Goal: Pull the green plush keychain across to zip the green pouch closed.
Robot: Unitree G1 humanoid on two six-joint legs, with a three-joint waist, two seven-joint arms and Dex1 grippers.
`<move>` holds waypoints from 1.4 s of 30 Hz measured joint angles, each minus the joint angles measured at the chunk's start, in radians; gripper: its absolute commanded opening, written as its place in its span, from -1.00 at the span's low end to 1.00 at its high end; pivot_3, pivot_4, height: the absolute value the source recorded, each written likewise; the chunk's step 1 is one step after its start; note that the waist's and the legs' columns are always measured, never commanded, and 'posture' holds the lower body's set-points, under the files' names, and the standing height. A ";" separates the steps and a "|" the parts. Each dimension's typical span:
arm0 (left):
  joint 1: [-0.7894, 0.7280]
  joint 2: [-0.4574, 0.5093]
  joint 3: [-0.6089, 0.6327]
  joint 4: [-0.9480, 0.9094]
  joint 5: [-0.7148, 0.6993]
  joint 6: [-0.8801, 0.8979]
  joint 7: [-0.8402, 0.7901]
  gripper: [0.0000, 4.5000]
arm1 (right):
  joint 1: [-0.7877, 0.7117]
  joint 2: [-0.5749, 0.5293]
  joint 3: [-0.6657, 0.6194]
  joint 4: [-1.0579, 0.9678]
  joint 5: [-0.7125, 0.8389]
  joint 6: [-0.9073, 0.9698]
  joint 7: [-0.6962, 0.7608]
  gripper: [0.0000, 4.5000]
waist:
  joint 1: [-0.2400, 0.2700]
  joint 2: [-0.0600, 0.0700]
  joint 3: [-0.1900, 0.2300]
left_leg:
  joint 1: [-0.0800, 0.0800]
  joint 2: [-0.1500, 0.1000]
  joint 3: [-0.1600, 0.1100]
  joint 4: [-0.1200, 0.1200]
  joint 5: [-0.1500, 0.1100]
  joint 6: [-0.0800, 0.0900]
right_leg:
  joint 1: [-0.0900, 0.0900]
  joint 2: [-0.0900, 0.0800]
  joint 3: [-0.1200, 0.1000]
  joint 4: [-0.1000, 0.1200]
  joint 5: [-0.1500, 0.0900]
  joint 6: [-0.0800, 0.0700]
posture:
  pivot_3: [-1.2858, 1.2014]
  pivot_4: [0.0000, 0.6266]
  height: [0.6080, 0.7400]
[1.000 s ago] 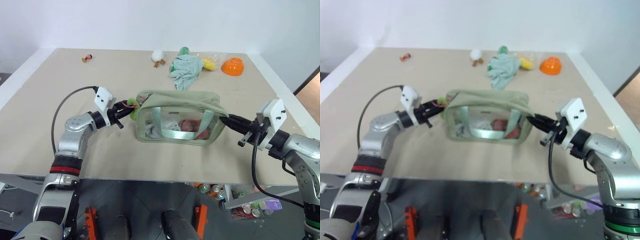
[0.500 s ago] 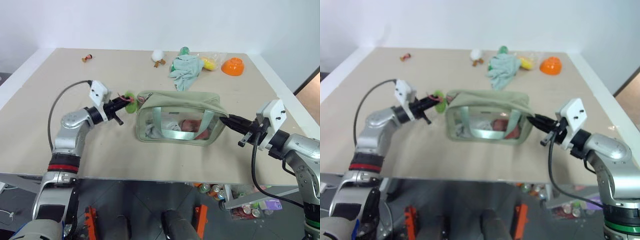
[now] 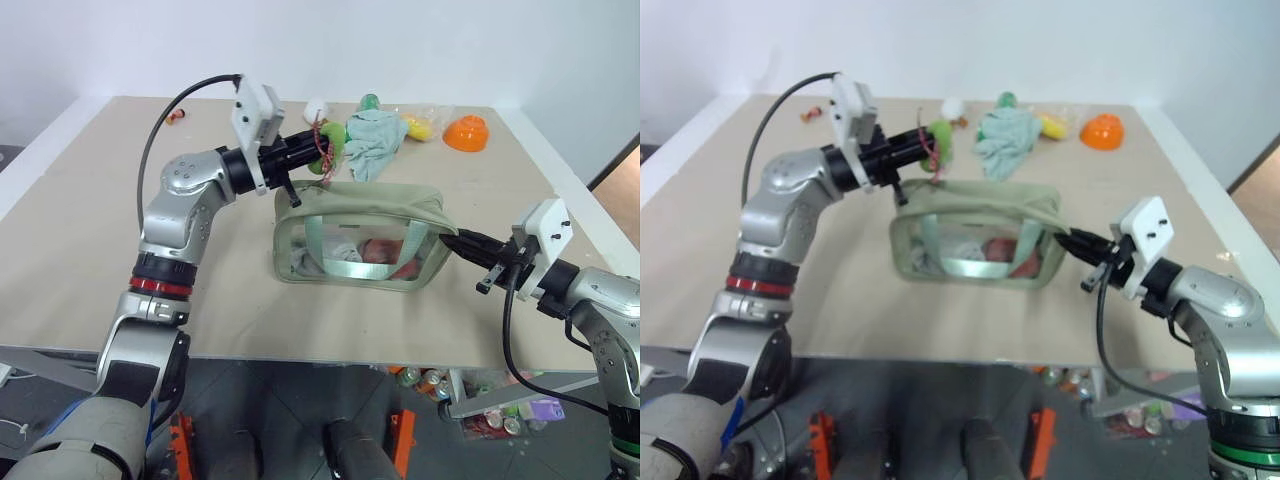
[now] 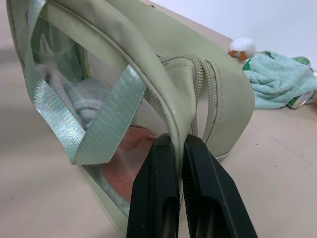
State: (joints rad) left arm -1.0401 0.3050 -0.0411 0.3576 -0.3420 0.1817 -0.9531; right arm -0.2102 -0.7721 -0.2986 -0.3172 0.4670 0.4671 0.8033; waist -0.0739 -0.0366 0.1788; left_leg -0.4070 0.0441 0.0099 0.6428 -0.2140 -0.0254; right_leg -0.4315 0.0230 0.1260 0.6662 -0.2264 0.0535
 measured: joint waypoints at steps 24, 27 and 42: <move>-0.088 -0.078 -0.077 0.122 0.069 -0.013 -0.128 -0.97 | 0.008 0.002 0.000 -0.003 0.000 0.000 -0.015 -1.00 | 0.000 0.000 0.000 | 0.000 0.000 0.000 0.000 0.000 0.000 | 0.000 0.000 0.000 0.000 0.000 0.000 | 0.03 -0.52 1.00; -0.088 -0.058 -0.087 0.121 0.084 -0.006 -0.146 -0.97 | 0.008 0.002 0.006 -0.003 0.001 -0.006 -0.015 -1.00 | 0.000 0.000 0.000 | 0.000 0.000 0.000 0.000 0.000 0.000 | 0.000 0.000 0.000 0.000 0.000 0.000 | 0.03 -0.52 1.00; -0.136 0.012 -0.105 0.182 0.136 -0.078 -0.213 0.98 | 0.001 0.004 0.021 -0.002 -0.001 -0.016 -0.016 -1.00 | -0.002 0.000 0.000 | 0.000 0.000 -0.001 0.000 0.000 0.000 | 0.000 0.000 0.000 0.000 0.000 0.000 | 0.03 -0.52 1.00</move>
State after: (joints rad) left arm -1.1765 0.3166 -0.1462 0.5397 -0.2061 0.1033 -1.1663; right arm -0.2096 -0.7684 -0.2781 -0.3194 0.4664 0.4512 0.7875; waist -0.0763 -0.0365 0.1791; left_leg -0.4068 0.0441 0.0094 0.6424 -0.2140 -0.0253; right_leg -0.4317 0.0234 0.1261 0.6662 -0.2266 0.0536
